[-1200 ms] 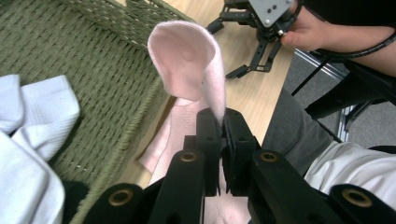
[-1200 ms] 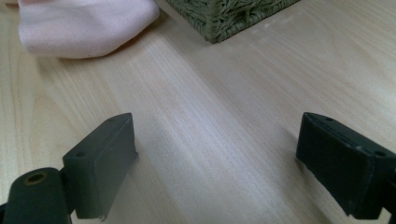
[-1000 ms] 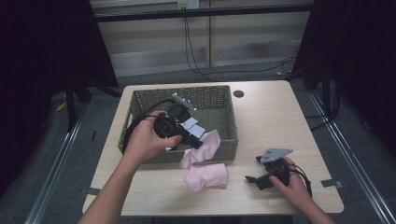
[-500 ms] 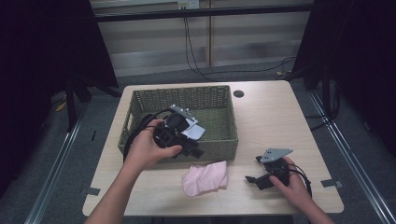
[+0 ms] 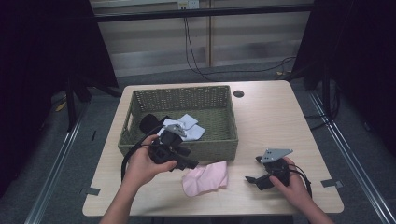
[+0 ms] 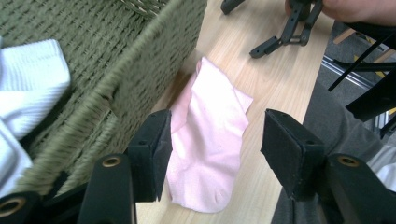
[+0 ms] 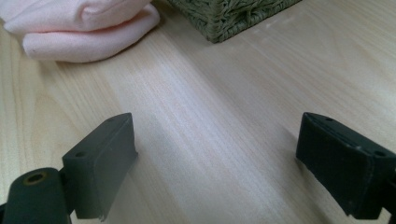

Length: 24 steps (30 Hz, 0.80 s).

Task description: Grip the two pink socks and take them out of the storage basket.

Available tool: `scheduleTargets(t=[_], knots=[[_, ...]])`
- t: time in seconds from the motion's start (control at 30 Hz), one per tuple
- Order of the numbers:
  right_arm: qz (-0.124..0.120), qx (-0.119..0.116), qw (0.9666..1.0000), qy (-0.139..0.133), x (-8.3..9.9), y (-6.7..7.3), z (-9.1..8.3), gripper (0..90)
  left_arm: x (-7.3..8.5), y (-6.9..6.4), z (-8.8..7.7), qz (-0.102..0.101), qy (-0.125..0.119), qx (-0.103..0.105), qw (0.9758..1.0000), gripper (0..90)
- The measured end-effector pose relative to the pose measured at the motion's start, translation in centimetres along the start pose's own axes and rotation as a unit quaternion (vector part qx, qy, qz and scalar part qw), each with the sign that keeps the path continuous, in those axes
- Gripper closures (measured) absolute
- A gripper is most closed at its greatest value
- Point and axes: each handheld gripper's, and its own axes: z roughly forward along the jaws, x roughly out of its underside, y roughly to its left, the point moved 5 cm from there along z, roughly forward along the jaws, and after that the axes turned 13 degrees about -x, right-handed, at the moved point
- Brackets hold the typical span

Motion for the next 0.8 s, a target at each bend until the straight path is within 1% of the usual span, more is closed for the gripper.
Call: scheduleTargets(t=[0.03, 0.07, 0.1, 0.13, 0.2, 0.23, 0.27, 0.3, 0.33, 0.37, 0.4, 0.43, 0.47, 0.5, 0.53, 0.6, 0.63, 0.7, 0.73, 0.77, 0.8], knots=[[0.000, 0.000, 1.0000, 0.000, 0.0, 0.0, 0.0, 11.0, 0.6, 0.0, 0.6, 0.003, -0.005, -0.001, 1.0000, 40.0], [0.000, 0.000, 1.0000, 0.000, 0.0, 0.0, 0.0, 11.0, 0.6, 0.0, 0.6, 0.003, -0.005, -0.001, 1.0000, 39.6], [0.000, 0.000, 1.0000, 0.000, 0.0, 0.0, 0.0, 11.0, 1.1, -0.1, 1.0, 0.001, -0.004, -0.003, 1.0000, 39.5], [0.000, 0.000, 1.0000, 0.000, 0.0, 0.0, 0.0, 11.0, 1.1, -0.1, 1.0, 0.001, -0.004, -0.003, 1.0000, 39.1], [-0.001, 0.000, 1.0000, 0.000, 0.0, 0.0, 0.0, 11.0, 1.7, -0.2, 1.4, 0.008, -0.004, -0.007, 0.9999, 38.9], [0.000, 0.000, 1.0000, 0.000, 0.0, 0.0, 0.0, 11.0, 2.2, -0.2, 1.8, 0.007, -0.005, -0.004, 1.0000, 37.3], [0.000, 0.000, 1.0000, 0.000, 0.0, 0.0, 0.0, 11.0, 2.2, -0.2, 1.8, 0.007, -0.005, -0.004, 1.0000, 36.5], [0.001, 0.001, 1.0000, 0.000, 0.0, 0.0, 0.0, 11.0, 2.9, -0.3, 2.4, 0.004, -0.002, -0.006, 1.0000, 36.5], [0.001, 0.001, 1.0000, 0.000, 0.0, 0.0, 0.0, 11.0, 2.9, -0.3, 2.4, 0.004, -0.002, -0.006, 1.0000, 36.4], [-0.001, 0.000, 1.0000, 0.000, 0.0, 0.0, 0.0, 11.0, 3.6, -0.2, 3.0, 0.006, 0.005, -0.007, 0.9999, 36.1], [-0.001, 0.000, 1.0000, 0.000, 0.0, 0.0, 0.0, 11.0, 3.6, -0.2, 3.0, 0.006, 0.005, -0.007, 0.9999, 36.0], [0.000, 0.000, 1.0000, 0.000, 0.0, 0.0, 0.0, 11.0, 4.3, 0.0, 3.4, 0.008, 0.020, -0.012, 0.9997, 35.9], [0.000, 0.000, 1.0000, 0.000, 0.0, 0.0, 0.0, 11.0, 4.3, 0.0, 3.4, 0.008, 0.020, -0.012, 0.9997, 35.9], [0.001, 0.000, 1.0000, 0.000, 0.0, 0.0, 0.0, 11.0, 4.7, 0.2, 3.6, 0.002, 0.018, -0.018, 0.9997, 35.9], [0.000, 0.000, 1.0000, 0.000, 0.0, 0.0, 0.0, 11.0, 4.7, 0.1, 3.7, -0.003, 0.018, -0.014, 0.9997, 35.8], [0.000, 0.000, 1.0000, 0.000, 0.0, 0.0, 0.0, 11.0, 4.9, 0.2, 3.7, 0.000, 0.018, -0.015, 0.9997, 35.8], [0.000, 0.000, 1.0000, 0.000, 0.0, 0.0, 0.0, 11.0, 5.0, 0.1, 3.7, 0.003, 0.019, -0.018, 0.9997, 35.7], [0.000, 0.000, 1.0000, 0.000, 0.0, 0.0, 0.0, 11.0, 4.9, -0.1, 4.0, 0.005, 0.013, -0.016, 0.9998, 35.7], [0.000, 0.000, 1.0000, 0.000, 0.0, 0.0, 0.0, 11.0, 4.8, -0.4, 4.2, 0.003, 0.005, -0.013, 0.9999, 35.8], [-0.001, 0.000, 1.0000, 0.000, 0.0, 0.0, 0.0, 11.0, 4.7, -0.7, 4.5, 0.005, 0.000, -0.015, 0.9999, 35.8], [-0.001, 0.000, 1.0000, 0.000, 0.0, 0.0, 0.0, 11.0, 4.7, -0.7, 4.5, 0.005, 0.000, -0.015, 0.9999, 35.8]])
